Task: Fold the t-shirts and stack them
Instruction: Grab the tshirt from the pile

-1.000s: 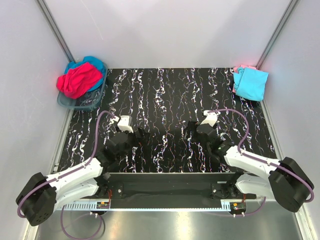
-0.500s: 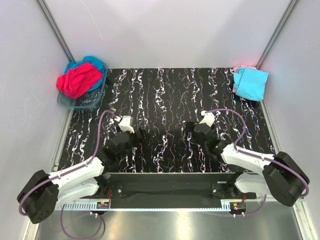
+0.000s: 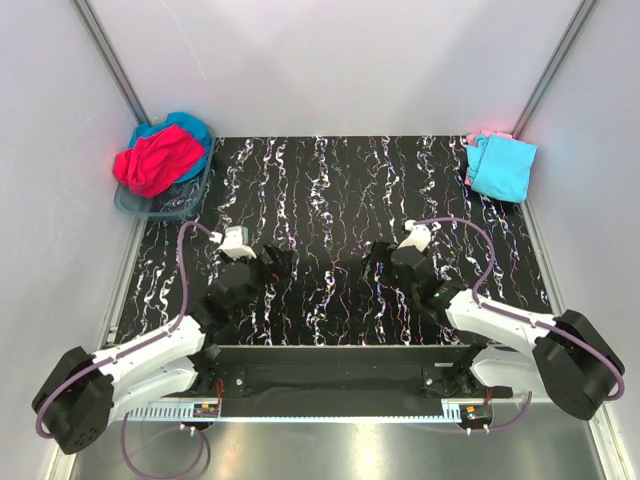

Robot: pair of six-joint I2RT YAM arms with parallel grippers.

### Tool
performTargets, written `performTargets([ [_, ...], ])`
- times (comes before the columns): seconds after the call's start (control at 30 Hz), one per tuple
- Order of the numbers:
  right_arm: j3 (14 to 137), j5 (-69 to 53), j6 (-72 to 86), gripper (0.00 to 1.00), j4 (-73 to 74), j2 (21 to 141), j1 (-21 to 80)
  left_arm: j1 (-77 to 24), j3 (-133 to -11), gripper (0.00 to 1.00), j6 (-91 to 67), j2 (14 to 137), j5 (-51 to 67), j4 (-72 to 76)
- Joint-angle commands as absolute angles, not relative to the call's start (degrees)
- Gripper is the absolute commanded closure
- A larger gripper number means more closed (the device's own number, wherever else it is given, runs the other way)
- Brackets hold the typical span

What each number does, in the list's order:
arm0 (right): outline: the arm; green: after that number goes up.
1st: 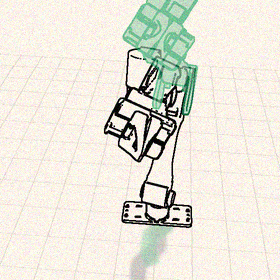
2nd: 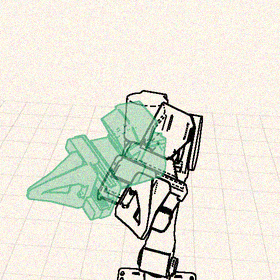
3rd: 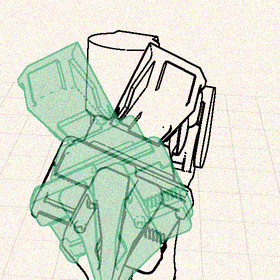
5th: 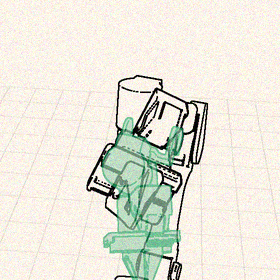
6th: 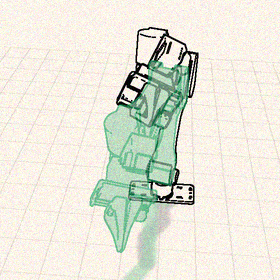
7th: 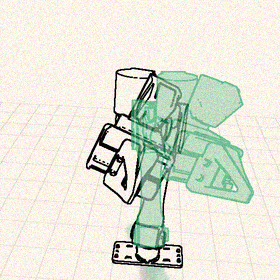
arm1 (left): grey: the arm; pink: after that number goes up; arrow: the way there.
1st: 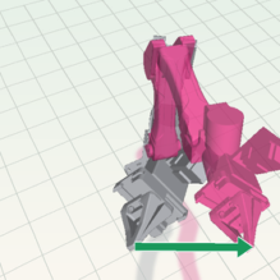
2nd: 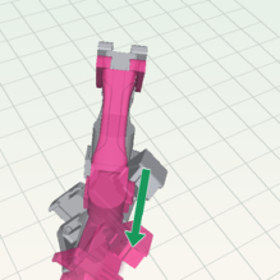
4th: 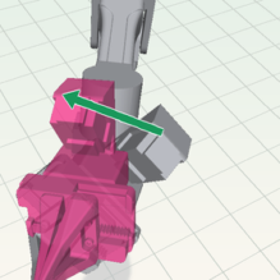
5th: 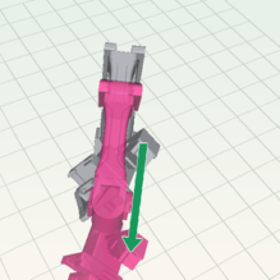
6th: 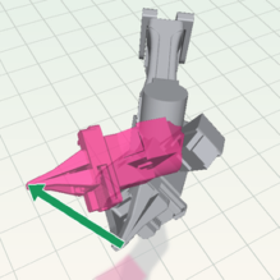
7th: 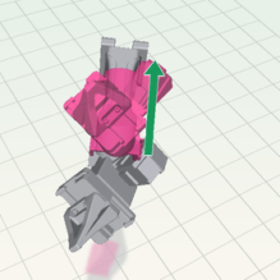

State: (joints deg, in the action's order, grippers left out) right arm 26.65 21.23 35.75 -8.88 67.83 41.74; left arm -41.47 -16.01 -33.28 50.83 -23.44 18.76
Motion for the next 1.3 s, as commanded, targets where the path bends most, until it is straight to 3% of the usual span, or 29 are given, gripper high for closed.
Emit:
performTargets([
  [0.0, 26.2, 20.1, 37.3, 0.00, -11.9, 64.3, 42.3, -40.1, -19.0, 0.01, -37.8, 55.2, -29.6, 30.8],
  [0.27, 25.7, 21.5, 36.8, 0.00, -11.7, 63.5, 42.3, -31.1, -64.2, 0.01, -24.8, 80.6, -27.4, 6.7],
  [0.47, 25.0, 21.5, 37.3, 0.00, -11.5, 60.9, 42.2, -15.0, -81.0, 0.01, -23.6, 91.7, -19.2, -2.5],
  [0.73, 25.0, 21.4, 37.4, 0.00, -11.7, 61.6, 42.3, -1.8, -82.4, 0.01, -6.5, 96.2, -22.2, -5.7],
  [1.07, 25.0, 20.9, 37.3, 0.00, -11.6, 62.4, 42.3, 15.9, -81.3, 0.03, -0.4, 99.8, -15.7, -5.1],
  [1.27, 24.8, 20.6, 37.3, 0.00, -11.3, 61.4, 42.3, 20.6, -81.1, 0.03, 2.4, 103.0, -9.0, -0.3],
])
